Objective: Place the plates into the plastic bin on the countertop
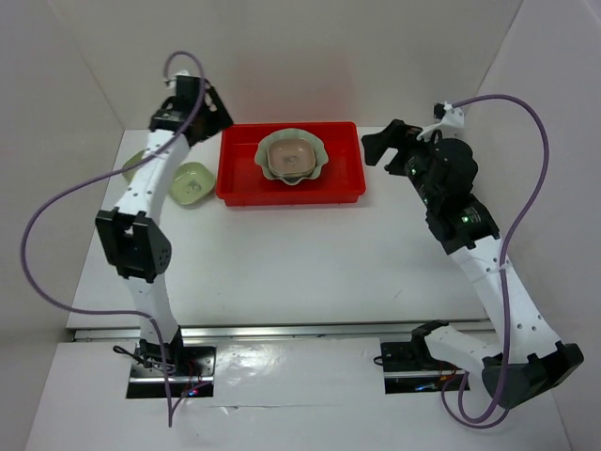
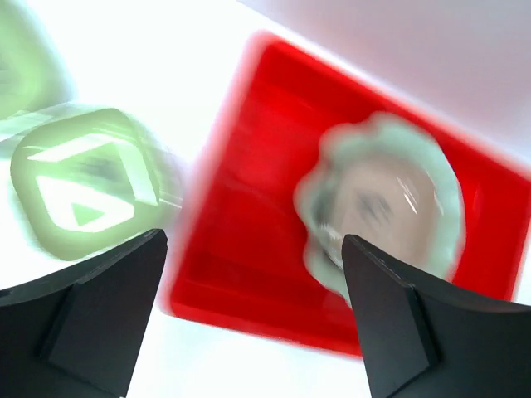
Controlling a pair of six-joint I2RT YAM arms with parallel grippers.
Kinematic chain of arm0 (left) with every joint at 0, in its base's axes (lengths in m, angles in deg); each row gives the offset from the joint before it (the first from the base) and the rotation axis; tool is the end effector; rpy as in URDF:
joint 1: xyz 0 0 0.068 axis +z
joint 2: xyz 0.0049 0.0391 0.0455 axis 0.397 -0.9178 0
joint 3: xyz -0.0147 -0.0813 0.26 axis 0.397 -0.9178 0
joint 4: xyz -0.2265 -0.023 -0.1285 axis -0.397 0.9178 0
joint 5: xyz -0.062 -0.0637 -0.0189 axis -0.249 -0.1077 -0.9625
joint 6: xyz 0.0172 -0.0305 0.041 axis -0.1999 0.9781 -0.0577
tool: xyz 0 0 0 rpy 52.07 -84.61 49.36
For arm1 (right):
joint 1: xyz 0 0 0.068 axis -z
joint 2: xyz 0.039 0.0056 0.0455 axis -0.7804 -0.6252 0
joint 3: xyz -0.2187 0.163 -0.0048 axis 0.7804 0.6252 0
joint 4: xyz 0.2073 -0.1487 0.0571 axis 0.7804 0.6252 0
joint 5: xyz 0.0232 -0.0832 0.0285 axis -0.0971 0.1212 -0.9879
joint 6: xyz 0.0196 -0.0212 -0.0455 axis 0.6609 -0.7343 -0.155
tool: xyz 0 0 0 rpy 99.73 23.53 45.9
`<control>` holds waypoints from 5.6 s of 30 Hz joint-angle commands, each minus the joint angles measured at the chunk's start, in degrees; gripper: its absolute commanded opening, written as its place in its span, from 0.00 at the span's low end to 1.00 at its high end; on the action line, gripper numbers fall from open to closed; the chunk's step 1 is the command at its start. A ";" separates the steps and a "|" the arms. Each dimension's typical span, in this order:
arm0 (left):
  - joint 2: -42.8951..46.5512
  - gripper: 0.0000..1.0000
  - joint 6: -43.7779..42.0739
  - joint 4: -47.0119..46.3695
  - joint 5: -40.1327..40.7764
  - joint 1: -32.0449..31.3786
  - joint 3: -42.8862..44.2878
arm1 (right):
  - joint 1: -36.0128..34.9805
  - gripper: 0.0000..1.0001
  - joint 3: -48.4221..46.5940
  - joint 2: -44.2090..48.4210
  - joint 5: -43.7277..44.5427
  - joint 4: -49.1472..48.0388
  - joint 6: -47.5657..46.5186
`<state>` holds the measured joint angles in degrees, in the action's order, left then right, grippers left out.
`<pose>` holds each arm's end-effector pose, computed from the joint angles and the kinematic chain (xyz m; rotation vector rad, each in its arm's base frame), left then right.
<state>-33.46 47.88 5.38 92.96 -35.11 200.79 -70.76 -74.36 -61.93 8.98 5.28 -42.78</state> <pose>0.4476 -0.0832 0.3732 -0.6125 2.0550 -0.2078 0.2167 0.0729 0.4494 0.1270 1.6187 0.4920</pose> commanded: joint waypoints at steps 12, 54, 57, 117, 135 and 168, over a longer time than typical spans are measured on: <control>-5.26 0.97 11.08 7.98 -5.67 23.76 -12.37 | -0.31 1.00 2.94 -0.99 -4.59 -4.14 -0.20; 23.35 0.00 25.59 15.61 7.69 12.96 -44.46 | 1.27 1.00 2.33 -1.08 -7.75 -6.33 0.94; 27.41 0.00 27.69 23.86 14.27 10.59 -36.83 | 1.27 1.00 2.33 -1.08 -7.76 -5.81 0.95; -16.17 0.66 6.16 -7.76 -6.46 -6.99 13.29 | 0.13 1.00 1.19 7.18 -1.43 1.84 0.51; -4.47 1.00 10.03 9.97 -5.21 21.73 6.00 | -0.93 1.00 3.64 7.18 -5.39 1.05 -0.02; -20.38 0.82 12.75 6.65 -4.70 34.14 1.33 | -0.93 1.00 14.81 6.04 -9.69 -5.19 0.51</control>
<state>-52.15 59.68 12.14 86.56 -1.19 200.92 -71.31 -60.03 -55.96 -0.68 4.17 -42.11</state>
